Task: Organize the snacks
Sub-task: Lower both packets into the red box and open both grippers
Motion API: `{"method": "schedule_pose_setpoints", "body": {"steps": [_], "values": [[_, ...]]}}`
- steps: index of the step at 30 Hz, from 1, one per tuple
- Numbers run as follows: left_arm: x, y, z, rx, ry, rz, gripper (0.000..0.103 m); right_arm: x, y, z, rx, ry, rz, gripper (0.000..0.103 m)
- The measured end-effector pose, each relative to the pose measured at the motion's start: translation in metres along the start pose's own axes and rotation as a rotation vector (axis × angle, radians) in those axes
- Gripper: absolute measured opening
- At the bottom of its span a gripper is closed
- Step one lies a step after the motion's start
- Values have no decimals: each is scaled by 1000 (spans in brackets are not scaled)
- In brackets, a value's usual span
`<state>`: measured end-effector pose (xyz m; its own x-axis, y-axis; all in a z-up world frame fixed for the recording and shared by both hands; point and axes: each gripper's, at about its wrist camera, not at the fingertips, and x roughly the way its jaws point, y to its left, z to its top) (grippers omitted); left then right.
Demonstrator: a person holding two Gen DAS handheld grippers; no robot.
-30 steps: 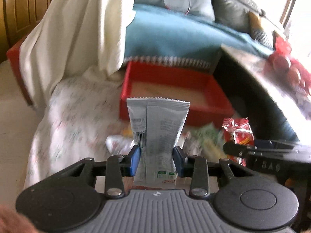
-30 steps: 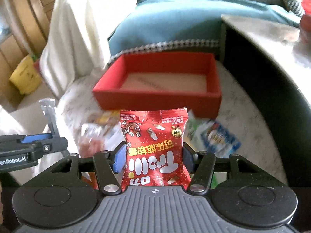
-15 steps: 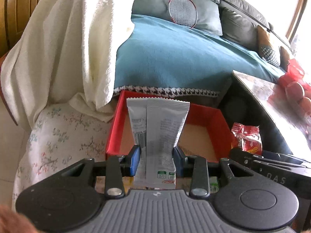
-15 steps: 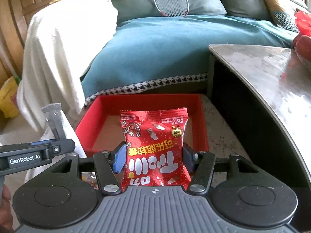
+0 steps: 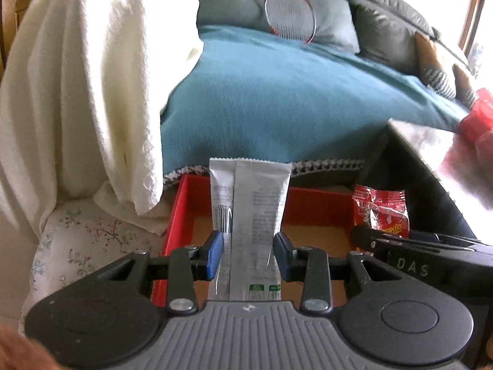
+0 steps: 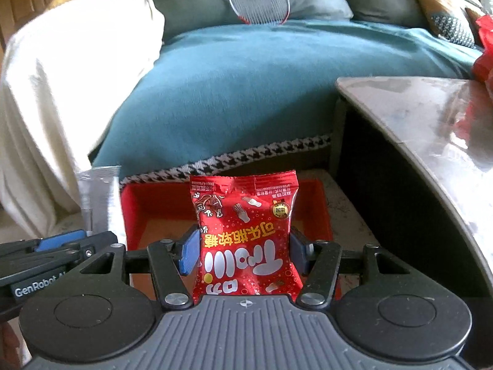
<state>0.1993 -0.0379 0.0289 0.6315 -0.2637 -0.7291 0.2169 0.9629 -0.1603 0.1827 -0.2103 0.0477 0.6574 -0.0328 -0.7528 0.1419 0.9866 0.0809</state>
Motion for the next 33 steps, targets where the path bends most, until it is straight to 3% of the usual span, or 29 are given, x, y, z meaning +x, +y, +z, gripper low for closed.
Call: {"method": "schedule_pose_setpoints", "body": {"steps": [3, 10, 17, 33], "values": [[16, -1, 2, 18, 23, 17, 18, 18, 3, 1, -10, 28, -13, 65], [42, 4, -8, 16, 94, 51, 18, 53, 8, -7, -51, 103, -32, 65], [38, 8, -12, 20, 96, 56, 18, 70, 9, -11, -51, 157, -41, 68], [15, 30, -20, -5, 119, 53, 24, 46, 8, -8, -57, 103, -53, 75]]}}
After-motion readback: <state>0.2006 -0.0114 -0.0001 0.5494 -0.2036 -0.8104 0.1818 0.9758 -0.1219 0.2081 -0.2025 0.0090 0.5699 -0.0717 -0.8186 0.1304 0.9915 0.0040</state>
